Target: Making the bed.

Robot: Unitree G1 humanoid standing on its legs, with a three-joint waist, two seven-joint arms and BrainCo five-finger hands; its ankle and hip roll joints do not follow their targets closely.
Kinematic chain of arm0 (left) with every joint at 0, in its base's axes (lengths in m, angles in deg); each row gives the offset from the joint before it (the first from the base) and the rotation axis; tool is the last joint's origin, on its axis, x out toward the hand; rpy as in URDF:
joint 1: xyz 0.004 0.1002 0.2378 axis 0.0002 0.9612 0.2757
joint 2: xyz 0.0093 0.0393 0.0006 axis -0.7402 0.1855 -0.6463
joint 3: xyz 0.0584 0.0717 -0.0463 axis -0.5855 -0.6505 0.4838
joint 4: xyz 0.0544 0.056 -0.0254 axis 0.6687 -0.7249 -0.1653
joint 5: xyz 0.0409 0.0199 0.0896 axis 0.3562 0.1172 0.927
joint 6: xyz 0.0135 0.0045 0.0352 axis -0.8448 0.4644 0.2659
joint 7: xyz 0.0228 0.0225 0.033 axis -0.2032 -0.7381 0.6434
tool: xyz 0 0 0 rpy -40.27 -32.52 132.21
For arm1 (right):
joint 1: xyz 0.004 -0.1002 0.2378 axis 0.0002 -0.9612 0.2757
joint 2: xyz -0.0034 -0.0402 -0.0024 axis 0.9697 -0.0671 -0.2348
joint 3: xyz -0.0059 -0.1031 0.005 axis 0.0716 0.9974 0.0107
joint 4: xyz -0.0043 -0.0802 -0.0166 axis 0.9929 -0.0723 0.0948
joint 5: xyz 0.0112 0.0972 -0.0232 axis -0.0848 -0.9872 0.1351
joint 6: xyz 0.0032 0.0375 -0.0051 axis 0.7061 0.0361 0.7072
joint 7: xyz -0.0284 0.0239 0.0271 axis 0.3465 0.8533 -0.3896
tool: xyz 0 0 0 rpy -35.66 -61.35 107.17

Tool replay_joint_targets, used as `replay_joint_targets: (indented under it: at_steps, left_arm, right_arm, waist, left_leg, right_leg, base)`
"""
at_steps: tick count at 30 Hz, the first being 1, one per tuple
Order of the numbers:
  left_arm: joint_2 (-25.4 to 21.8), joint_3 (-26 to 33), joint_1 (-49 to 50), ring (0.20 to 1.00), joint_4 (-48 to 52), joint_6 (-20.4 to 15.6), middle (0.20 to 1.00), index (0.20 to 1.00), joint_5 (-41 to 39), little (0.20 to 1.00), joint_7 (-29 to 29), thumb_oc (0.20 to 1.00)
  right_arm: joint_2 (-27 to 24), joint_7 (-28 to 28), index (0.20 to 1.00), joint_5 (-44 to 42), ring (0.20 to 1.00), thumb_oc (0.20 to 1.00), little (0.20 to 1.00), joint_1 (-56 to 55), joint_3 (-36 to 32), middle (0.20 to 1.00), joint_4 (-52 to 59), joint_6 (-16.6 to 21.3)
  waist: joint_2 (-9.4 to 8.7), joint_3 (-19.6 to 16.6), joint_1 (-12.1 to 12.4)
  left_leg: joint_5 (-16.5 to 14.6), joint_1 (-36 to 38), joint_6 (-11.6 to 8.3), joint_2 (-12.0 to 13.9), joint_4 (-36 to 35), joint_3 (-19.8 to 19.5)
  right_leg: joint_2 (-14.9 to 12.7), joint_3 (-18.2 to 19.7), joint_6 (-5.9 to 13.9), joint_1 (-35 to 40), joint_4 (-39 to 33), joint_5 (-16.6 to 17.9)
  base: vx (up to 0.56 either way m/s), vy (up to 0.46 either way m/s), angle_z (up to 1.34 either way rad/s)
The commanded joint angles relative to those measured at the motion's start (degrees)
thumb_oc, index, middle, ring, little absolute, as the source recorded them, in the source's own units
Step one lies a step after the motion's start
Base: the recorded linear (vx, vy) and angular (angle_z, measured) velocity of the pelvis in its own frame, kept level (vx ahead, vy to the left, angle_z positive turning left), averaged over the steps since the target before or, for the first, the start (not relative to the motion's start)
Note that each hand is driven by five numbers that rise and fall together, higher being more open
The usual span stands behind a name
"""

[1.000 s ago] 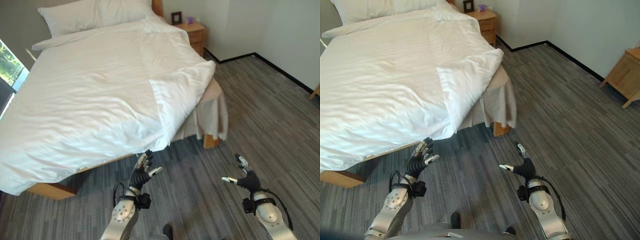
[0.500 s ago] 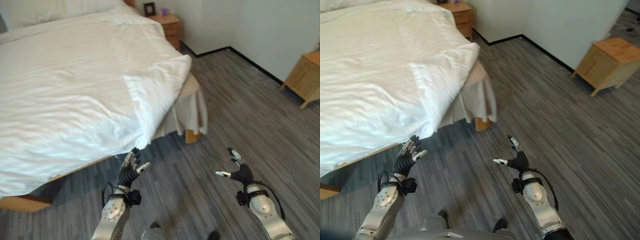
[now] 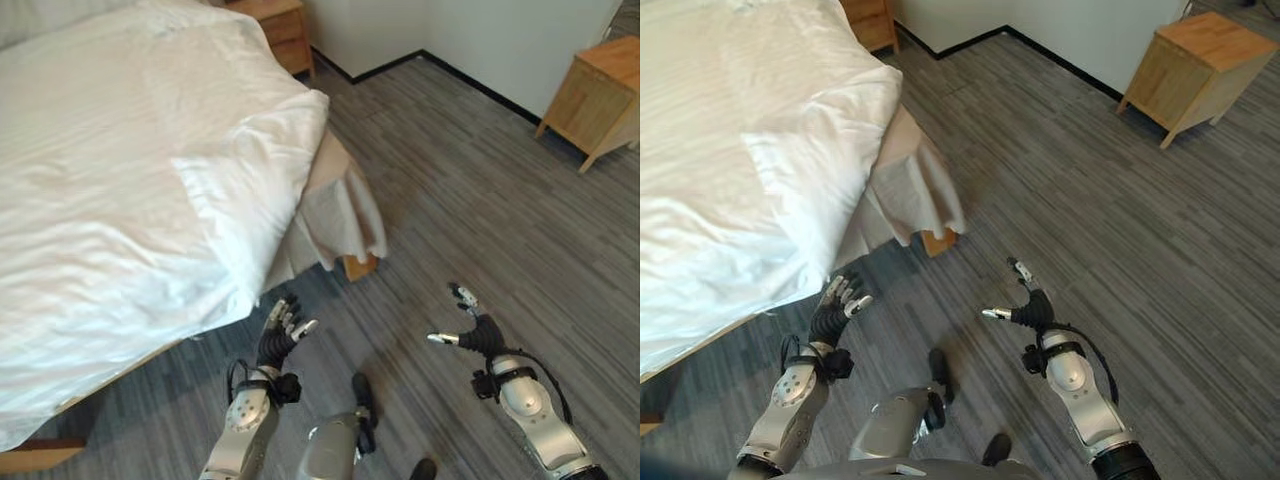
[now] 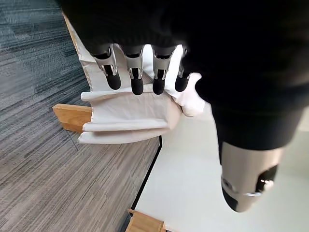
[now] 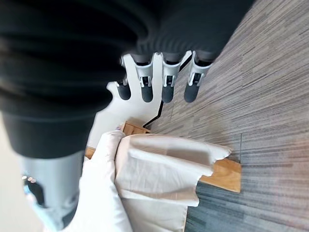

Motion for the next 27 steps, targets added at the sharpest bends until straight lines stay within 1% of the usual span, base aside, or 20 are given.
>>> replay_joint_targets:
  at_steps: [1, 2, 3, 4, 6, 7, 8, 9, 10, 11, 12, 13, 14, 16, 17, 18, 20, 23, 25, 27]
  left_arm:
    - [-3.55, 0.29, -1.3, 1.0, 5.79, -1.86, 1.0, 1.0, -2.6, 1.0, 0.4, 1.0]
    - [-4.54, 0.16, -1.62, 1.0, 6.45, -1.87, 1.0, 1.0, -2.62, 1.0, 0.49, 1.0]
    - [-4.83, -0.13, -2.04, 1.0, 6.58, -1.83, 1.0, 1.0, -2.25, 1.0, 0.73, 1.0]
    - [-4.96, -0.11, -2.72, 1.0, 6.4, -1.95, 1.0, 1.0, -1.55, 1.0, 1.22, 1.0]
    - [-5.64, -0.66, -4.88, 1.0, 6.44, -2.42, 1.0, 1.0, -0.37, 1.0, 1.94, 1.0]
    - [-5.61, -0.68, -4.93, 1.0, 6.42, -2.43, 1.0, 1.0, -0.35, 1.0, 1.96, 1.0]
    - [-5.66, -1.22, -5.48, 1.0, 6.57, -2.61, 1.0, 1.0, -0.01, 1.0, 1.77, 1.0]
    - [-5.58, -1.89, -5.59, 1.0, 6.74, -3.06, 1.0, 1.0, 0.99, 1.0, 1.36, 1.0]
    - [-5.58, -1.89, -5.59, 1.0, 6.74, -3.06, 1.0, 1.0, 0.99, 1.0, 1.36, 1.0]
    - [-5.28, -2.0, -5.42, 1.0, 6.83, -3.25, 1.0, 1.0, 1.12, 1.0, 1.07, 1.0]
    - [-4.82, -2.54, -5.43, 1.0, 6.47, -3.29, 1.0, 1.0, 1.5, 1.0, 0.96, 1.0]
    - [-4.79, -2.53, -5.45, 1.0, 6.46, -3.3, 1.0, 1.0, 1.51, 1.0, 0.96, 1.0]
    - [-4.36, -2.76, -5.44, 1.0, 5.81, -3.43, 1.0, 1.0, 1.14, 1.0, 0.77, 1.0]
    - [-4.33, -2.72, -5.46, 1.0, 5.77, -3.46, 1.0, 1.0, 1.14, 1.0, 0.76, 1.0]
    - [-4.23, -2.36, -5.33, 1.0, 4.59, -3.15, 1.0, 1.0, 0.78, 1.0, 0.89, 1.0]
    - [-4.23, -2.35, -5.27, 1.0, 4.63, -3.13, 1.0, 1.0, 0.76, 1.0, 0.89, 1.0]
    - [-4.22, -1.24, -4.29, 1.0, 3.65, -3.07, 1.0, 1.0, 0.57, 1.0, 1.17, 1.0]
    - [-3.79, -0.41, -3.58, 1.0, 2.57, -2.68, 1.0, 1.0, 0.52, 1.0, 0.47, 1.0]
    - [-3.25, 0.98, -2.24, 1.0, 2.01, -2.6, 1.0, 1.0, 0.46, 1.0, 0.37, 1.0]
    - [-2.79, 1.84, -1.24, 1.0, 2.2, -2.52, 1.0, 1.0, 0.03, 1.0, 0.16, 1.0]
  right_arm:
    - [1.29, -0.65, 1.0, 1.63, 1.0, 1.0, 1.0, 6.87, -0.92, 1.0, -0.3, 2.27]
    - [0.92, -0.91, 1.0, 2.05, 1.0, 1.0, 1.0, 6.45, -1.21, 1.0, 0.47, 2.15]
    - [0.53, -1.3, 1.0, 2.31, 1.0, 1.0, 1.0, 5.89, -1.74, 1.0, 1.31, 2.02]
    - [0.26, -1.5, 1.0, 2.47, 1.0, 1.0, 1.0, 5.89, -2.14, 1.0, 1.7, 2.06]
    - [-0.51, -0.7, 1.0, 2.46, 1.0, 1.0, 1.0, 5.18, -4.41, 1.0, 3.12, 2.29]
    - [-0.53, -0.71, 1.0, 2.45, 1.0, 1.0, 1.0, 5.18, -4.44, 1.0, 3.15, 2.28]
    - [-0.95, -0.52, 1.0, 2.55, 1.0, 1.0, 1.0, 4.77, -5.28, 1.0, 3.73, 2.3]
    - [-1.96, 0.13, 1.0, 3.39, 1.0, 1.0, 1.0, 4.24, -6.59, 1.0, 4.3, 2.5]
    - [-1.96, 0.13, 1.0, 3.39, 1.0, 1.0, 1.0, 4.24, -6.59, 1.0, 4.3, 2.5]
    - [-2.36, 0.29, 1.0, 3.72, 1.0, 1.0, 1.0, 4.17, -6.95, 1.0, 4.39, 2.42]
    - [-2.62, 0.82, 1.0, 4.24, 1.0, 1.0, 1.0, 4.46, -7.15, 1.0, 4.52, 2.52]
    - [-2.64, 0.83, 1.0, 4.25, 1.0, 1.0, 1.0, 4.5, -7.14, 1.0, 4.49, 2.53]
    - [-2.88, 1.28, 1.0, 4.58, 1.0, 1.0, 1.0, 4.92, -7.57, 1.0, 4.29, 2.23]
    - [-2.9, 1.3, 1.0, 4.58, 1.0, 1.0, 1.0, 4.97, -7.53, 1.0, 4.27, 2.24]
    - [-2.95, 1.75, 1.0, 4.84, 1.0, 1.0, 1.0, 6.19, -7.29, 1.0, 3.41, 1.75]
    - [-2.95, 1.76, 1.0, 4.85, 1.0, 1.0, 1.0, 6.19, -7.25, 1.0, 3.37, 1.76]
    - [-3.33, 1.64, 1.0, 5.36, 1.0, 1.0, 1.0, 7.2, -6.63, 1.0, 2.79, 1.25]
    - [-2.99, 0.81, 1.0, 5.78, 1.0, 1.0, 1.0, 8.03, -5.56, 1.0, 1.36, 0.62]
    - [-2.49, -0.79, 1.0, 5.42, 1.0, 1.0, 1.0, 7.17, -4.48, 1.0, 0.88, 0.0]
    - [-2.76, -1.22, 1.0, 5.72, 1.0, 1.0, 1.0, 6.92, -4.01, 1.0, 0.99, -0.04]
  waist:
    - [-2.46, -0.07, 4.74]
    - [-2.8, 0.54, 4.41]
    - [-2.38, 0.61, 3.2]
    - [-0.88, 0.72, 2.06]
    - [0.53, 0.93, 0.13]
    - [0.47, 1.11, -0.39]
    - [0.87, 1.19, -1.08]
    - [1.08, 1.02, -2.29]
    - [1.08, 1.02, -2.29]
    - [1.11, 0.71, -3.0]
    - [0.86, 0.56, -3.5]
    - [0.91, 0.43, -3.6]
    - [0.89, 0.14, -4.84]
    - [0.9, -0.01, -5.16]
    - [0.81, -0.49, -5.31]
    - [0.94, -0.58, -5.58]
    - [1.11, -0.41, -5.83]
    - [-0.04, -0.34, -5.95]
    - [-0.82, -1.72, -5.86]
    - [-0.5, -2.15, -5.78]
  left_leg:
    - [-1.19, 2.72, 1.9, -1.06, -3.42, -3.44]
    - [-2.02, 4.74, 2.68, -2.11, -4.09, -4.96]
    - [-2.61, 7.55, 3.11, -2.82, -6.01, -7.07]
    - [-2.32, 9.02, 3.47, -1.68, -6.31, -7.53]
    - [-4.26, 12.11, 2.24, -1.19, -7.38, -12.44]
    - [-4.23, 12.16, 2.28, -1.41, -7.38, -12.98]
    - [-4.56, 12.46, 1.54, -1.41, -7.38, -15.58]
    - [-4.93, 12.33, 0.2, -2.27, -7.38, -20.77]
    - [-4.93, 12.33, 0.2, -2.27, -7.38, -20.77]
    - [-4.85, 11.93, -0.41, -2.42, -7.38, -22.9]
    - [-5.64, 12.1, -0.86, -3.11, -7.38, -25.89]
    - [-5.48, 11.87, -0.89, -3.05, -7.38, -26.0]
    - [-6.57, 12.64, -1.92, -3.41, -7.38, -29.35]
    - [-6.4, 12.36, -1.91, -3.44, -7.38, -29.63]
    - [-7.27, 12.86, -2.91, -2.81, -7.38, -32.74]
    - [-7.38, 12.86, -2.95, -2.69, -7.38, -33.03]
    - [-8.33, 14.42, -4.32, -1.5, -7.38, -37.21]
    - [-9.91, 16.55, -5.72, -0.3, -7.38, -41.2]
    - [-11.09, 18.8, -7.14, 2.61, -7.38, -42.43]
    - [-11.22, 19.71, -7.59, 4.0, -7.38, -42.33]
  right_leg:
    - [0.19, -5.27, 8.02, 5.22, 12.11, -0.3]
    - [-3.18, -5.78, 10.02, 2.11, 20.77, 4.01]
    - [-5.0, -5.3, 10.02, -1.1, 27.45, 6.05]
    - [-5.17, -5.65, 9.92, -4.92, 32.84, 8.53]
    - [-9.94, -7.01, 8.79, -8.07, 32.05, 7.57]
    - [-10.18, -7.55, 8.85, -7.73, 32.22, 7.33]
    - [-10.84, -6.8, 7.63, -8.95, 29.31, 5.59]
    - [-9.2, -1.6, 5.98, -10.54, 20.02, 3.23]
    - [-9.2, -1.6, 5.98, -10.54, 20.02, 3.23]
    - [-8.12, 0.58, 5.74, -10.66, 14.93, 3.6]
    - [-7.6, 4.76, 5.8, -11.6, 10.19, 3.73]
    - [-7.48, 4.6, 5.74, -11.58, 9.78, 4.06]
    - [-8.58, 8.86, 6.65, -13.37, 3.4, 7.0]
    - [-8.56, 8.48, 6.66, -13.16, 2.71, 7.48]
    - [-10.24, 9.12, 7.83, -15.7, -1.75, 11.23]
    - [-10.15, 8.76, 7.85, -15.47, -1.86, 11.16]
    - [-11.27, 9.97, 8.95, -18.85, -2.79, 13.95]
    - [-11.62, 9.01, 9.2, -16.68, -2.79, 15.61]
    - [-10.13, 8.16, 8.73, -14.69, -2.79, 14.9]
    - [-9.19, 7.4, 8.28, -13.59, -2.79, 14.27]
  base:
    - [0.37, 0.064, -0.55]
    - [0.38, 0.114, -0.24]
    - [0.33, 0.12, 0.22]
    - [0.48, 0.034, 0.85]
    - [0.4, -0.075, 1.24]
    - [0.19, -0.09, 1.37]
    - [0.26, -0.176, 1.55]
    - [0.25, -0.173, 1.37]
    - [0.22, -0.194, 1.59]
    - [0.2, -0.154, 1.66]
    - [0.2, -0.156, 1.72]
    - [0.36, -0.203, 1.35]
    - [0.21, -0.113, 1.17]
    - [0.24, -0.14, 1.43]
    - [0.28, -0.169, 1.49]
    - [0.53, -0.322, 1.53]
    - [0.46, -0.3, 1.03]
    - [0.38, -0.31, 0.86]
    - [0.46, -0.407, 0.67]
    - [0.31, -0.239, 0.34]
